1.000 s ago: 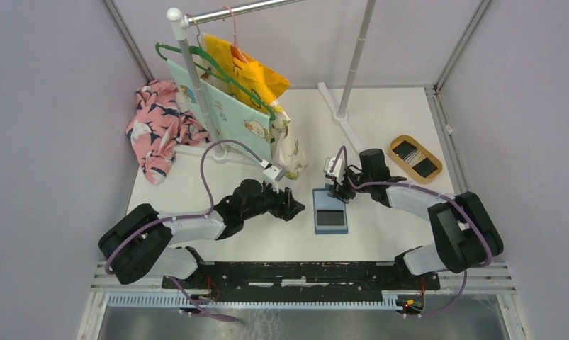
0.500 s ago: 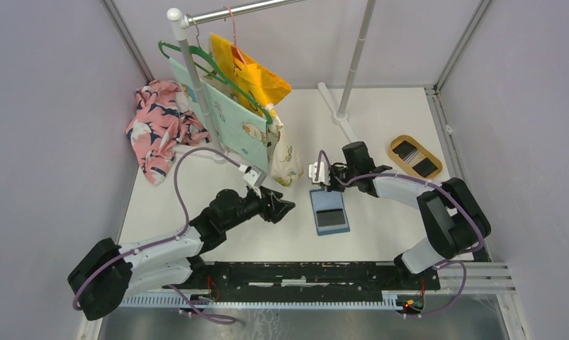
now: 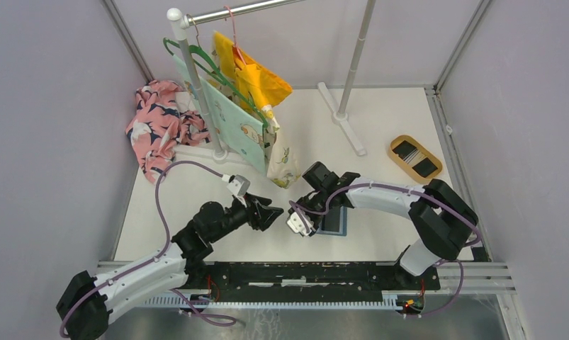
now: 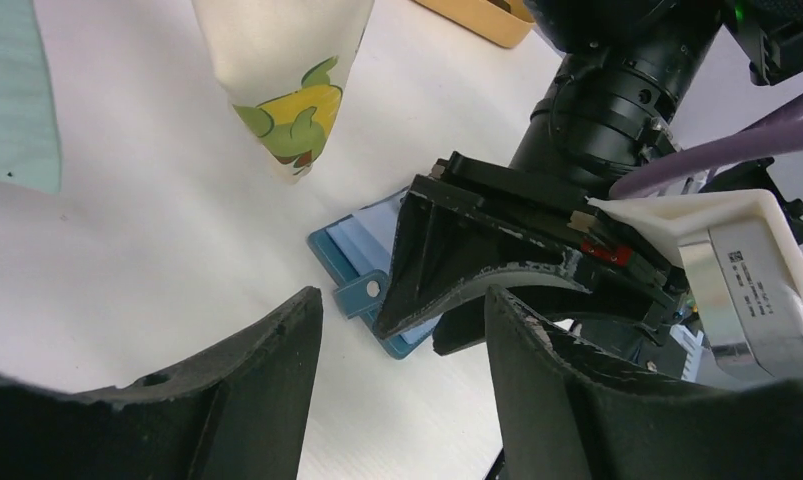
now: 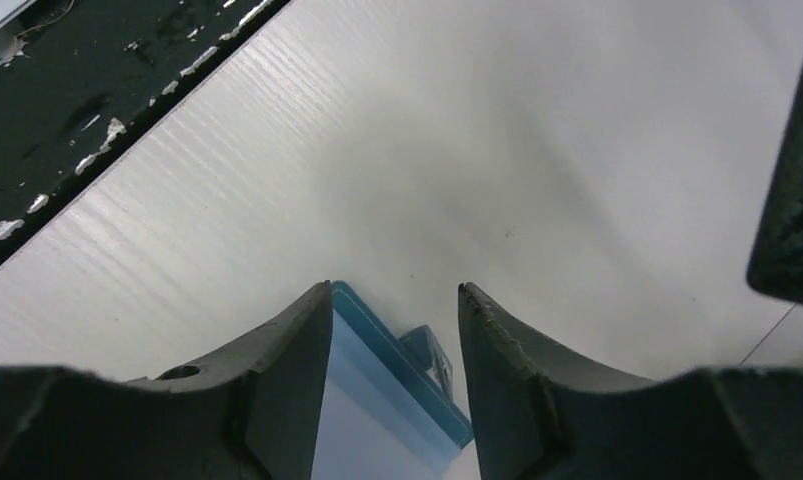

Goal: Put the credit cards into the card holder
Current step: Open the card holder at the center of the board, then move the storage box to the center of the board.

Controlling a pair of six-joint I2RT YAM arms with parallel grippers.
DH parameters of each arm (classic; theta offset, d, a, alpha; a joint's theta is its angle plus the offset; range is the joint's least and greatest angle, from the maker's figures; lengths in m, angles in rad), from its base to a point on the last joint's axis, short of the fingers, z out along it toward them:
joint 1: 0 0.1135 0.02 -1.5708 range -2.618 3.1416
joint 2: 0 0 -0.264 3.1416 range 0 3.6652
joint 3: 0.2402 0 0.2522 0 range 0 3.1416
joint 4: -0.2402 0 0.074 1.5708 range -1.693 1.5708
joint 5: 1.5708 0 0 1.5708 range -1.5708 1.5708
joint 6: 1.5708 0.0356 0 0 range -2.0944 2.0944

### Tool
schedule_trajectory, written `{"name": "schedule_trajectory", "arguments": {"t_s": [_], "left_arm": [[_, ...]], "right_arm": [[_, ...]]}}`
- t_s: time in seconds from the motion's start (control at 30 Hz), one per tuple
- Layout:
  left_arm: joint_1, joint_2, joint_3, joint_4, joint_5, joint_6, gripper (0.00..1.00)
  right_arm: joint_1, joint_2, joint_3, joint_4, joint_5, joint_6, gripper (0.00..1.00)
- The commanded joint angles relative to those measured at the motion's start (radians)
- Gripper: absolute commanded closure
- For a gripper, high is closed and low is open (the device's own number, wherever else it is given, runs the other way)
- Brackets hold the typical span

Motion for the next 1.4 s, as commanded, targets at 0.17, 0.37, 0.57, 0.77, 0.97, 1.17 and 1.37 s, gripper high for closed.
{"name": "schedule_trajectory", "arguments": {"t_s": [0.17, 0.37, 0.57, 0.77, 0.97, 1.17, 1.37], "left_arm": [[0.002, -0.068, 0.015, -0.041, -0.060, -0.197, 0.14], [0.001, -0.026, 0.086, -0.027, -0.004, -0.299, 0.00], [0.001, 0.210, 0.514, -0.498, -0.025, -0.081, 0.00], [0.001, 0.442, 0.831, -0.771, -0.022, 0.160, 0.00], [0.002, 0.509, 0.863, -0.763, -0.067, 0.314, 0.00], [0.020, 0.536, 0.823, -0.736, -0.112, 0.346, 0.03], [0.049, 0.533, 0.820, -0.725, -0.084, 0.348, 0.03]], "right_arm": [[-0.143, -0.254, 0.032, -0.207, -0.035, -0.043, 0.24], [-0.403, -0.532, -0.189, 0.048, -0.009, 0.297, 0.02], [-0.711, -0.540, -0.200, 0.290, 0.260, 0.809, 0.02], [-1.098, -0.418, -0.166, 0.408, 0.102, 1.232, 0.12], [-1.175, -0.366, -0.195, 0.562, 0.227, 1.392, 0.17], [-1.116, -0.162, 0.003, 0.285, 0.199, 0.963, 0.25], [-1.099, -0.035, 0.077, 0.214, 0.276, 0.859, 0.31]]}}
